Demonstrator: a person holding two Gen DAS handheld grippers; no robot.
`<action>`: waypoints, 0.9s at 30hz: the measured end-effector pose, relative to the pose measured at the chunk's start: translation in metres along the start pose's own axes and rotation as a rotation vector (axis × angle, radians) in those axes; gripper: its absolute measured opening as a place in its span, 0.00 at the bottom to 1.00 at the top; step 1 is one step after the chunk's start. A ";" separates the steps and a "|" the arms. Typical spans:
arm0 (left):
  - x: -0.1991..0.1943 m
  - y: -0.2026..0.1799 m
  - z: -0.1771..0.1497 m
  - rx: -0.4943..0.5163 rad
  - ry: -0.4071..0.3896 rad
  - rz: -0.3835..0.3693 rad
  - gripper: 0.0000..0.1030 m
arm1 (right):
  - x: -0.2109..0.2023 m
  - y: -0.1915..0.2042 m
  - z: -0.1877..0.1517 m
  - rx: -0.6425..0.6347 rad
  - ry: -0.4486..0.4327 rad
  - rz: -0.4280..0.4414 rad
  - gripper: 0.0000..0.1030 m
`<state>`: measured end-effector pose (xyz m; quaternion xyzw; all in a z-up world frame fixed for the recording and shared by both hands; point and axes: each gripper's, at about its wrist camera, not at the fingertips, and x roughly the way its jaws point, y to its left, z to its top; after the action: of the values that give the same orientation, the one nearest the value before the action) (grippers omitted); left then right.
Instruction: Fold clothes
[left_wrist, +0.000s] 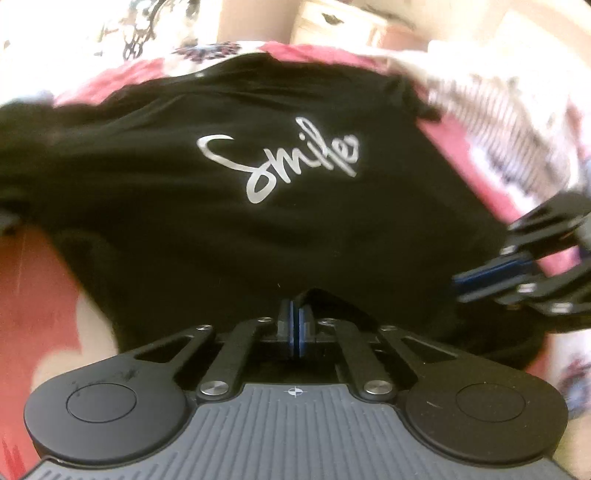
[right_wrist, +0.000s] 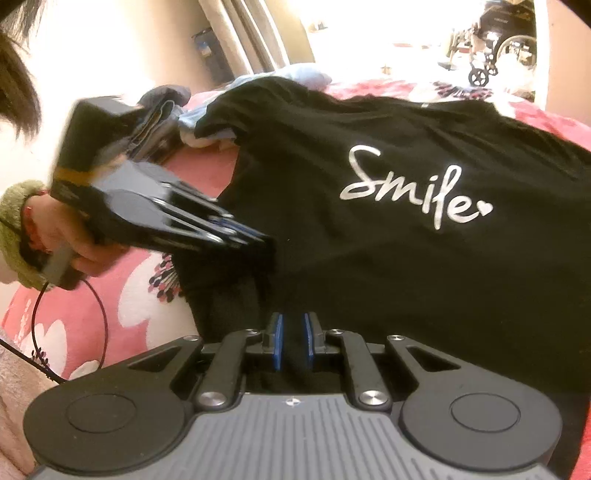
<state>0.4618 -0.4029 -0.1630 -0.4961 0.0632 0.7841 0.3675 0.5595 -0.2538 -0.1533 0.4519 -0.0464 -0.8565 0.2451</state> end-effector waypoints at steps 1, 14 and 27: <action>-0.015 0.006 -0.006 -0.032 0.009 -0.018 0.00 | -0.001 -0.001 0.000 0.002 -0.004 0.003 0.14; -0.095 0.012 -0.133 -0.245 0.185 0.006 0.00 | 0.011 0.014 0.002 -0.057 0.020 0.076 0.14; -0.073 0.010 -0.158 -0.117 0.205 -0.047 0.00 | -0.010 0.003 -0.012 0.014 0.070 0.013 0.14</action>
<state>0.5887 -0.5213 -0.1844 -0.5956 0.0432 0.7228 0.3478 0.5752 -0.2505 -0.1525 0.4830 -0.0466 -0.8382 0.2490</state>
